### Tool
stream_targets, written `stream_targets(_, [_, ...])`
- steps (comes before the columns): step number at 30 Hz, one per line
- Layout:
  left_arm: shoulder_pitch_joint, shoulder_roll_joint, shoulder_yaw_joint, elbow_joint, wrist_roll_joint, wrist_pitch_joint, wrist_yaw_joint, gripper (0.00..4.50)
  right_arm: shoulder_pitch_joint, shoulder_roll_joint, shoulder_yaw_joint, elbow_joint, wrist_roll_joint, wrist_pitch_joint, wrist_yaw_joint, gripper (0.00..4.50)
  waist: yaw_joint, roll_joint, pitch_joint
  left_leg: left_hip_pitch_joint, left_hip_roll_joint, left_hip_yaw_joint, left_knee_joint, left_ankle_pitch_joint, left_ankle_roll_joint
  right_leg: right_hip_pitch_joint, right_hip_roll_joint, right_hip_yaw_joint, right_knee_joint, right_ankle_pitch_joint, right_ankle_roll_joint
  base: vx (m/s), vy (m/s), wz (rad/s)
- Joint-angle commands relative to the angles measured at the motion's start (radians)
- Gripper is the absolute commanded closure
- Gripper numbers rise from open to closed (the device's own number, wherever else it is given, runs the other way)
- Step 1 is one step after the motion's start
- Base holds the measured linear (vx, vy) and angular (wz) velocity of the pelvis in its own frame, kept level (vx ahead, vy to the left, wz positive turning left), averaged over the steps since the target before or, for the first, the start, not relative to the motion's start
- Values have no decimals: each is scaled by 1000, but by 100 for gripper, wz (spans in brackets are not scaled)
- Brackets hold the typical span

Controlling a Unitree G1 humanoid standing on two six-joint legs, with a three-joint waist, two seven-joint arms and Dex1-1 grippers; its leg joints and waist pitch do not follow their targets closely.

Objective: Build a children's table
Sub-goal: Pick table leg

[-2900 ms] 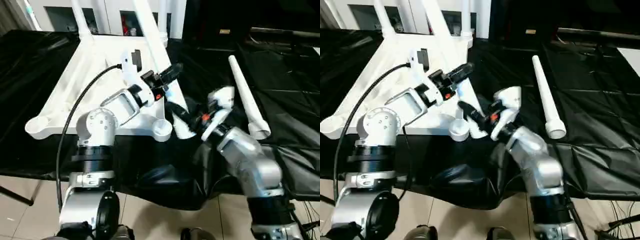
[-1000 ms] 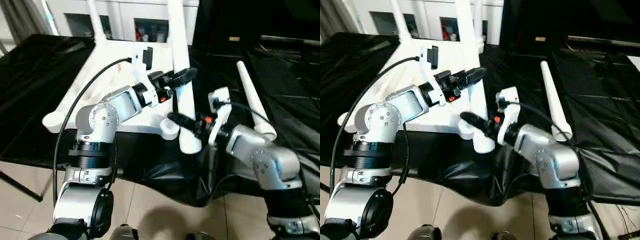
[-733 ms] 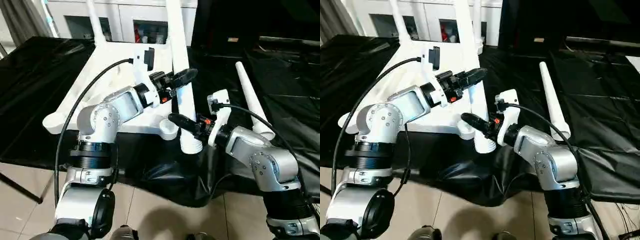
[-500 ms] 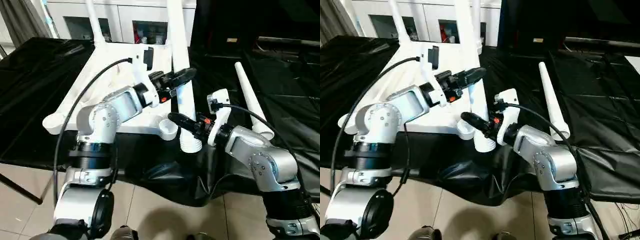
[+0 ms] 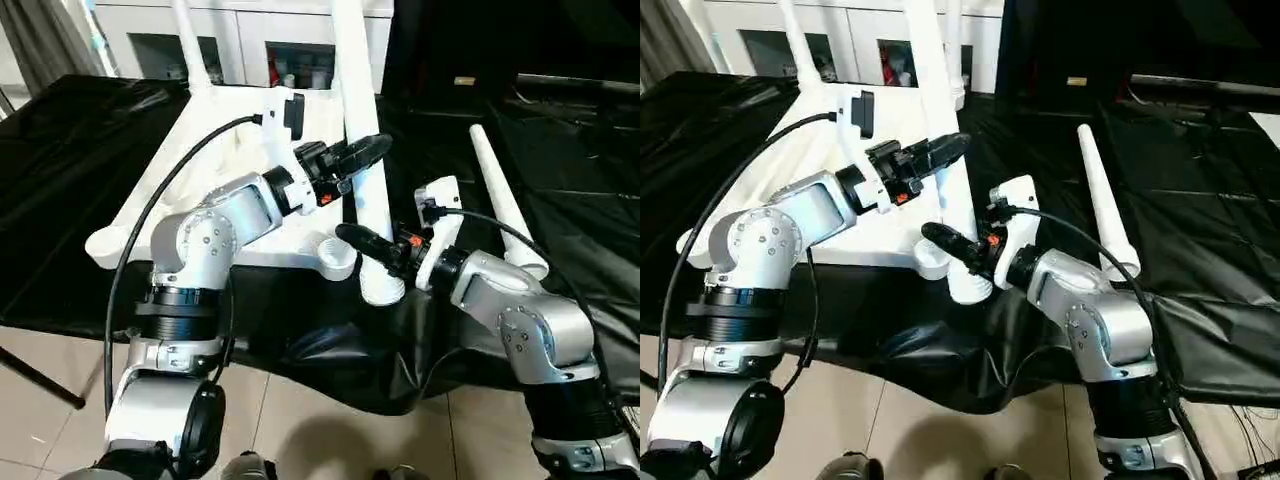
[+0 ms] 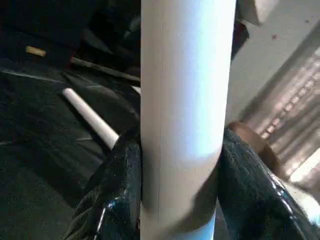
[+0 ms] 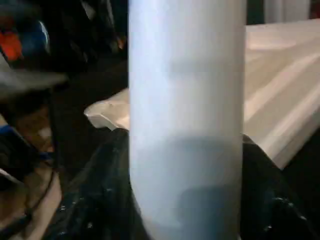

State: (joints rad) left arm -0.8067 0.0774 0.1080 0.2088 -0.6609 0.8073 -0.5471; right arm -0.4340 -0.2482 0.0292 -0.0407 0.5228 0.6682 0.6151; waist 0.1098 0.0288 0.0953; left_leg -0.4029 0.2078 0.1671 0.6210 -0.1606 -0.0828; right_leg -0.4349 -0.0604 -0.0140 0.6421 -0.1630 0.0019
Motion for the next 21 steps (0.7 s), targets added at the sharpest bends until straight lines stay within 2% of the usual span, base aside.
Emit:
stream_targets(1, [-5,18,-16,-25,-3,3,-35,270,-9,-30,-2,-18,24,46,38,151,0,-3,-106,16,-8,5,-60,-160,-2,68,-38,17,-85,-216,-166,0,0,0])
stream_targets(3, [-7,23,-20,-25,-1,4,-44,270,-12,-41,2,-16,17,50,43,148,1,-4,-107,15,-9,5,-58,-156,-3,69,-39,17,-84,-209,-170,0,0,0])
stream_targets(4, [-11,31,-27,-25,3,3,-56,270,-19,-61,5,-9,13,60,55,133,0,-5,-107,16,-9,6,-58,-158,-4,69,-38,17,-85,-217,-170,0,0,0])
stream_targets(9, [-17,38,-34,-28,3,5,-71,270,-31,-103,17,-6,27,103,103,129,2,-4,-107,15,-9,6,-57,-158,-3,70,-38,17,-85,-223,-172,0,0,0])
stream_targets(10, [-18,49,-49,-33,6,2,-97,270,-36,-134,28,-6,42,132,139,129,3,-9,-107,15,-9,6,-57,-153,-2,73,-38,17,-85,-221,-172,0,0,0])
stream_targets(12, [-16,56,-65,-41,8,1,-119,270,-42,-152,33,-4,52,150,166,129,4,-6,-107,14,-8,5,-56,-150,1,71,-40,17,-84,-225,-172,0,0,0])
stream_targets(21, [0,78,-117,-84,9,11,-176,270,-59,-184,40,7,76,195,225,129,4,-9,-108,14,-7,6,-55,-144,5,71,-39,17,-82,-215,-187,0,0,0])
